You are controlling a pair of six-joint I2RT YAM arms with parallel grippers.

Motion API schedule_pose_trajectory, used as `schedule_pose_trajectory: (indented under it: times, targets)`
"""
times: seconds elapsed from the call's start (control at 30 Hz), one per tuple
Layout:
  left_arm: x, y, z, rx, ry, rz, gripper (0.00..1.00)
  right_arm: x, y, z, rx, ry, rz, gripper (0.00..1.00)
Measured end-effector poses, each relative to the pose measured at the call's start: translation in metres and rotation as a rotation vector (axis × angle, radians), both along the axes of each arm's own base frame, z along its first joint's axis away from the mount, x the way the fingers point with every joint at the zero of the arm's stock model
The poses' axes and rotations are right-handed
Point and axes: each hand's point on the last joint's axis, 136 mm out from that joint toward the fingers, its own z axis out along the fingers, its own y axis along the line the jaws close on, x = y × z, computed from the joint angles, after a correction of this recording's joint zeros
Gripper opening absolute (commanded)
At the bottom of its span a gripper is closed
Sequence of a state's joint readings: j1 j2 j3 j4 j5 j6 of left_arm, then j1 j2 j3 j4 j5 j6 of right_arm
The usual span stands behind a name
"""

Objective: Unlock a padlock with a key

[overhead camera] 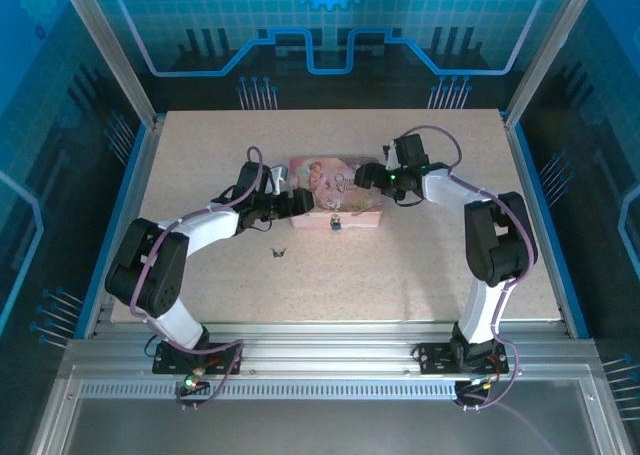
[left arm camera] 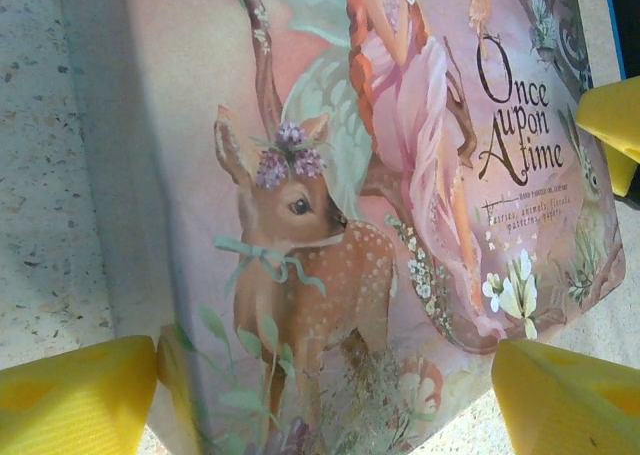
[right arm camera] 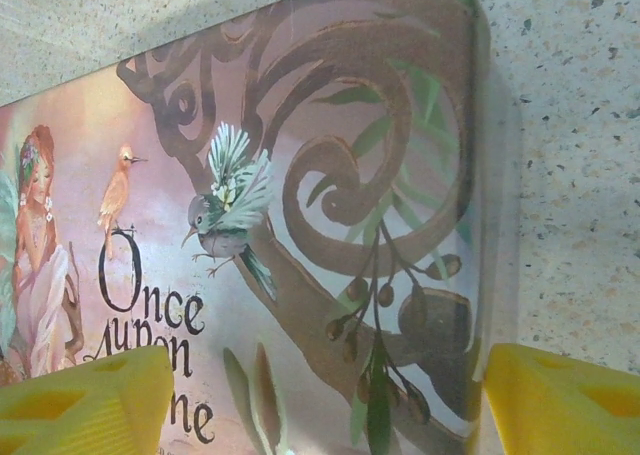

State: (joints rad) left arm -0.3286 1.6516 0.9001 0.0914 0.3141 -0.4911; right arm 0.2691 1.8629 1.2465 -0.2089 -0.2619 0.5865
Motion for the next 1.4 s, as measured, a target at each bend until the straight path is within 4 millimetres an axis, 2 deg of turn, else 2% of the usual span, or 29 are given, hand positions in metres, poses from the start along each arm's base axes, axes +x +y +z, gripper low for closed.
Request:
schedule_pose_trajectory:
  times: [0.13, 0.33, 0.8, 1.1, 1.23, 1.4]
  targets:
    - [0.0, -0.004, 0.001, -0.008, -0.004, -0.001, 0.87, -0.008, -0.003, -0.01, -0.01, 0.015, -0.005, 0.83]
    - [-0.003, -0.01, -0.001, -0.024, -0.006, -0.001, 0.87, -0.016, -0.01, -0.008, -0.019, 0.011, -0.021, 0.83]
    - [-0.01, -0.012, -0.001, -0.048, -0.015, 0.005, 0.87, -0.023, -0.014, -0.007, -0.019, 0.01, -0.025, 0.83]
    - [-0.018, -0.013, 0.006, -0.05, -0.024, -0.005, 0.91, -0.025, -0.015, -0.007, -0.022, 0.017, -0.022, 0.86]
    - [-0.02, -0.009, 0.018, -0.052, -0.038, 0.002, 0.92, -0.034, -0.017, 0.001, -0.028, 0.017, -0.019, 0.87]
    - [-0.021, 0.012, 0.031, -0.004, -0.034, 0.064, 0.92, -0.042, -0.025, 0.026, -0.048, -0.032, -0.027, 0.86]
